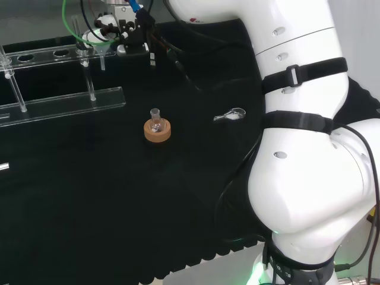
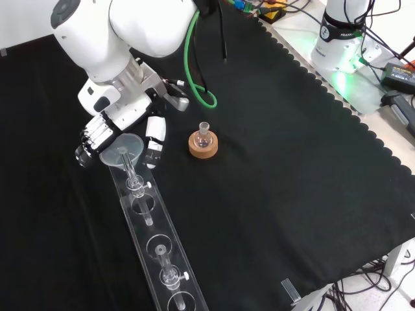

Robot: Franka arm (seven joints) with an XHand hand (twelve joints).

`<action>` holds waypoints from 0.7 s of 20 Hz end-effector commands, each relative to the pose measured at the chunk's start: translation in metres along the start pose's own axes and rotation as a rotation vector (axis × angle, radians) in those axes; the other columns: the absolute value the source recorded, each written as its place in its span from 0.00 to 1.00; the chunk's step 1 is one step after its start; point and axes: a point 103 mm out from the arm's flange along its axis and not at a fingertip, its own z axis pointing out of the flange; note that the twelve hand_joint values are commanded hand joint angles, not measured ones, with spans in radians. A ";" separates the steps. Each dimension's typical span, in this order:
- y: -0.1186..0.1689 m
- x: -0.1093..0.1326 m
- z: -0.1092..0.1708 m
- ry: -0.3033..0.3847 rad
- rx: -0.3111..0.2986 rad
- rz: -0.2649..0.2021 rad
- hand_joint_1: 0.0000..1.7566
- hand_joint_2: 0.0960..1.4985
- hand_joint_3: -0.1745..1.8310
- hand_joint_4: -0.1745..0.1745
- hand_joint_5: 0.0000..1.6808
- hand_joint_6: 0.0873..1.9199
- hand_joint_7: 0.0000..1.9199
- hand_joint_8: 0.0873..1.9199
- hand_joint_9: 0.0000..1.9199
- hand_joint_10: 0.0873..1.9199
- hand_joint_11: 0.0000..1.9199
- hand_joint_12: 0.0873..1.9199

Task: Pick up the funnel from the transparent funnel stand.

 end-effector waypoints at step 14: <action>0.021 0.010 0.004 -0.104 -0.058 0.024 0.13 0.58 0.12 0.00 0.32 0.02 0.24 0.69 0.46 0.62 0.57 0.65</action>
